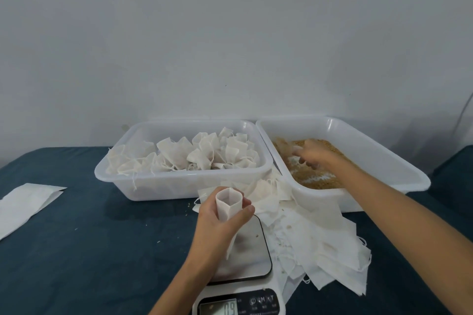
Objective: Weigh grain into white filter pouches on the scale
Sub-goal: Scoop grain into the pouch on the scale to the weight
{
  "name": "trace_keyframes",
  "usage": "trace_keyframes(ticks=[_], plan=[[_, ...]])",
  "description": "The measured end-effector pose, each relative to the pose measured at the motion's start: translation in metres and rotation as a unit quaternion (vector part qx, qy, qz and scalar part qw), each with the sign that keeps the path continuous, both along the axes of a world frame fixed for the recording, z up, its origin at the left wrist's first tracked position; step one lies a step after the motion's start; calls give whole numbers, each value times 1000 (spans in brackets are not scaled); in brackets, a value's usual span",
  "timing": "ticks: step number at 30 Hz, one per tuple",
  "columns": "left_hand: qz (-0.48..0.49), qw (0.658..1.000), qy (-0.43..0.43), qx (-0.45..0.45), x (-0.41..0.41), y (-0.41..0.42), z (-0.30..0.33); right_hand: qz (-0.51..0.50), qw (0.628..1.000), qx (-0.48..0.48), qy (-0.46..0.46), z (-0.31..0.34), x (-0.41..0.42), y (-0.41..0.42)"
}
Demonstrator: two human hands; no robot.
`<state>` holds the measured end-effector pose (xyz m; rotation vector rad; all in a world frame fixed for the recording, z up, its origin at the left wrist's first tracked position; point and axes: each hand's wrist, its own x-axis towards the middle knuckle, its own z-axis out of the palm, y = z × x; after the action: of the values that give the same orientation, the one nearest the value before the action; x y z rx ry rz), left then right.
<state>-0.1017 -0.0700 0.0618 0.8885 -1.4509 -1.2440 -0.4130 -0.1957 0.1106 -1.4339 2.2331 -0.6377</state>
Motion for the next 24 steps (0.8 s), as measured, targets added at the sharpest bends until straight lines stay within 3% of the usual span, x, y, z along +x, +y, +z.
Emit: trace_keyframes(ticks=[7,13,20,24], plan=[[-5,1000,14,0,-2,2,2,-1,984,-61,165,16,-39,39],[-16,1000,4,10,-4,5,2,121,977,-157,83,32,-35,87],[-22,1000,-3,8,-6,8,3,265,945,-187,-46,48,16,129],[-26,1000,-12,6,-7,9,1,299,934,-194,-17,60,35,145]])
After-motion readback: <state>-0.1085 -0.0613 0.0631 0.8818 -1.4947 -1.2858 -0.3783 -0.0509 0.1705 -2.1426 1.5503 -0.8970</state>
